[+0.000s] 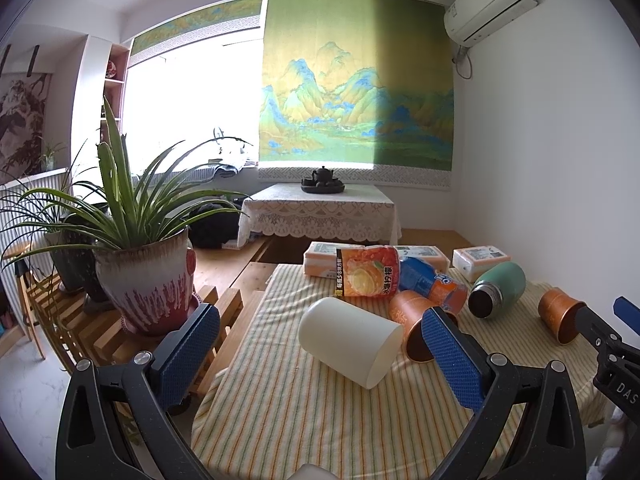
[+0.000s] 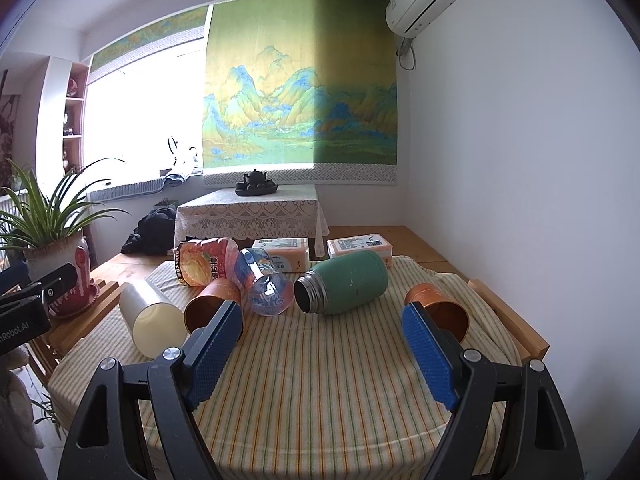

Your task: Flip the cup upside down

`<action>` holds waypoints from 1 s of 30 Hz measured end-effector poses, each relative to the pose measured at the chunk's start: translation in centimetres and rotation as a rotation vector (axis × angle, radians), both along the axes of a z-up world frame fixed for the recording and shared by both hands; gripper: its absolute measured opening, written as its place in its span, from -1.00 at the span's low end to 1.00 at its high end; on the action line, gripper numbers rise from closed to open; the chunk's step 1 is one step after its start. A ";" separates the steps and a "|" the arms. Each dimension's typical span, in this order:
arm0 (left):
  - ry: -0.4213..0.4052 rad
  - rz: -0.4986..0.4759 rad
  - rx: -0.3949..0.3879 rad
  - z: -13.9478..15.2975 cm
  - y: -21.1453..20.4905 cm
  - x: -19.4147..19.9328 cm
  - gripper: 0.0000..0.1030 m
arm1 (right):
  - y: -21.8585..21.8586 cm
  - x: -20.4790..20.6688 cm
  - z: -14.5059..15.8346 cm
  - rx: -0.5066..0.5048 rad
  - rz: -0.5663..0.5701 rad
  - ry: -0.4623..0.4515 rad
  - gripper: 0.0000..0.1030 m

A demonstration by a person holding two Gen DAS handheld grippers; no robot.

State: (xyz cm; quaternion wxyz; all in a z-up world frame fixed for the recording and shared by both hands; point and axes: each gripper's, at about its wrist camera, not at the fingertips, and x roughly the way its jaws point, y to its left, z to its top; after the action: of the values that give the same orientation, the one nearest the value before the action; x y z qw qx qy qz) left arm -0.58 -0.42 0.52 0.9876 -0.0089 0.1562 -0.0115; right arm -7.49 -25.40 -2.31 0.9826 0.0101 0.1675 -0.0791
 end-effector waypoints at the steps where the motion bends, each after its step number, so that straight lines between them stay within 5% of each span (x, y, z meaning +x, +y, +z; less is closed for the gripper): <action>1: 0.002 -0.001 0.000 0.0 0.0 0.0 0.99 | 0.0 0.0 0.0 -0.001 -0.001 0.000 0.54; 30: 0.020 -0.024 -0.002 -0.2 -0.5 0.9 0.99 | -0.2 0.6 0.1 0.001 -0.002 0.016 0.54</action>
State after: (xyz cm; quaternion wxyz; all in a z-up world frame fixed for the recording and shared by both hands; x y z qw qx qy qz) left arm 0.34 -0.95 0.29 0.9858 -0.0081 0.1660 -0.0234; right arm -6.89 -25.59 -2.16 0.9811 0.0103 0.1757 -0.0800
